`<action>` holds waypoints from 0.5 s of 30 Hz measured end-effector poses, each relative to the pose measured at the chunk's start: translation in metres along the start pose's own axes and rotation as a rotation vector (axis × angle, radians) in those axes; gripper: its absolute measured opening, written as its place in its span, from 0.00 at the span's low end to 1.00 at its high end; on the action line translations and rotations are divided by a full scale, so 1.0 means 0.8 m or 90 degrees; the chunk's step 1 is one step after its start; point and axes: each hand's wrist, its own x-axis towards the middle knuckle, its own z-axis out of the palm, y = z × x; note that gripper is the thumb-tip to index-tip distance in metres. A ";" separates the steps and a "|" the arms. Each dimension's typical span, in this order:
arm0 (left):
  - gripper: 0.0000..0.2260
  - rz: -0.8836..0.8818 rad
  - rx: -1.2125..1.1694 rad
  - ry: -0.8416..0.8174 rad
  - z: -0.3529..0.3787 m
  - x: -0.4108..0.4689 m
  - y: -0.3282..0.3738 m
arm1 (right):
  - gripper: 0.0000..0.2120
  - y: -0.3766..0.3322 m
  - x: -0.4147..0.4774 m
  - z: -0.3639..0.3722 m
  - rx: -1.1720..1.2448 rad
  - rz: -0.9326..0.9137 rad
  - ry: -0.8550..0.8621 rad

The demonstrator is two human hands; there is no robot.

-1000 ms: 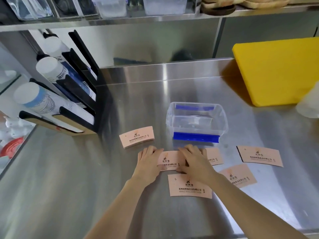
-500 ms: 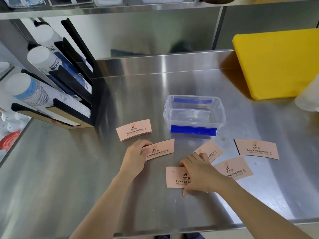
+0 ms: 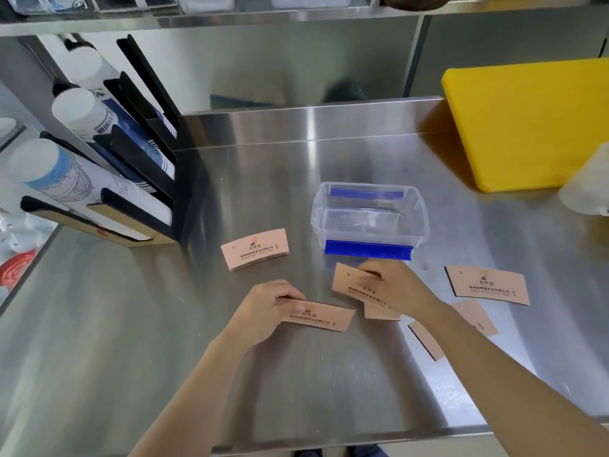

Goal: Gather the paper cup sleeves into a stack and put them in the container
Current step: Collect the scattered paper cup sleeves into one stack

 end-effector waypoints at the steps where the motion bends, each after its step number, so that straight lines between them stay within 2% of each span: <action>1: 0.07 0.015 0.014 0.002 0.008 0.002 0.003 | 0.09 -0.007 0.002 0.001 0.012 -0.018 -0.011; 3: 0.02 0.068 0.038 0.040 0.023 0.004 0.007 | 0.09 -0.023 0.004 0.004 0.009 -0.057 -0.054; 6: 0.01 0.115 0.061 0.085 0.036 0.006 0.009 | 0.16 -0.043 0.003 0.018 -0.019 -0.093 -0.115; 9: 0.03 0.154 0.038 0.103 0.039 0.004 0.012 | 0.13 -0.043 0.004 0.024 -0.042 -0.091 -0.119; 11: 0.15 0.077 0.029 0.126 0.038 0.002 0.011 | 0.11 -0.034 0.002 0.019 -0.022 -0.069 -0.147; 13: 0.18 0.004 -0.021 0.131 0.037 0.002 0.007 | 0.12 -0.021 -0.002 0.014 -0.011 -0.052 -0.165; 15: 0.20 -0.012 -0.065 0.129 0.038 0.002 0.001 | 0.16 -0.009 -0.007 0.013 0.020 -0.033 -0.138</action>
